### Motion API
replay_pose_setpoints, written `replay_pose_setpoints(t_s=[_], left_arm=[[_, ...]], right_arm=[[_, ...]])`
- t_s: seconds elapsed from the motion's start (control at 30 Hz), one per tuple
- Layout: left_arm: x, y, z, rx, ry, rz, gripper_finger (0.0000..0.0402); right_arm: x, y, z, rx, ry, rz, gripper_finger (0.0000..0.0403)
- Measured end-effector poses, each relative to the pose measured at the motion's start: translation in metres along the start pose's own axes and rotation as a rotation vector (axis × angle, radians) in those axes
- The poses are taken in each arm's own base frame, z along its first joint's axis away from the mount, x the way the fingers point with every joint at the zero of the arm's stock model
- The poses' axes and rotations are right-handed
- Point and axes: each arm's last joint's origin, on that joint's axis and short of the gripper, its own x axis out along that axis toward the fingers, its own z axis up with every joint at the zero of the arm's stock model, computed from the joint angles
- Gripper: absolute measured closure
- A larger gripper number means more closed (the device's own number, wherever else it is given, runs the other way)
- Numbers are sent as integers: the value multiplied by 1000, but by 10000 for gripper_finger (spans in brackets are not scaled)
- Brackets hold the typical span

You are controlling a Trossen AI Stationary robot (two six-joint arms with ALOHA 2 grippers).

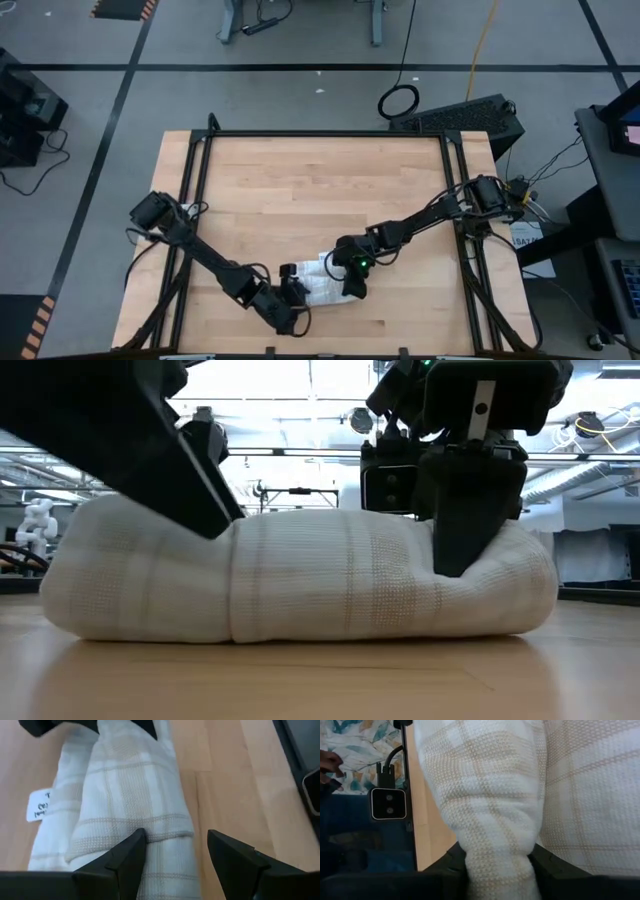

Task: Roll towel into tight, uniform cylinder
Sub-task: Roll the white towel

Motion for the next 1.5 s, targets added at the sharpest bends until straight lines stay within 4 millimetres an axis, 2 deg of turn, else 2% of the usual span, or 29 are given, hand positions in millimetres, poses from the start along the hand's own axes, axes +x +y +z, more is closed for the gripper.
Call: replay_pose_setpoints(t_s=[0.07,0.2,0.33,0.5,0.67,0.9,1.07,1.5], left_arm=[[-5,2,6,-43,11,-25,182],[-29,7,31,-118,15,-105,177],[-35,21,35,-305,135,-214,123],[-37,23,37,-203,90,-172,40],[-32,14,32,-48,37,-117,16],[-15,4,10,53,81,-4,20],[-14,4,6,89,47,104,58],[-5,21,-10,-8,128,63,144]], right_arm=[[0,0,0,1,3,1,296],[0,0,-1,17,11,5,296],[0,0,-1,20,10,5,296],[0,0,-1,20,10,5,296],[0,0,0,25,9,6,296],[0,0,0,34,9,6,296],[0,1,0,52,17,17,296],[-2,-1,2,85,18,24,296]])
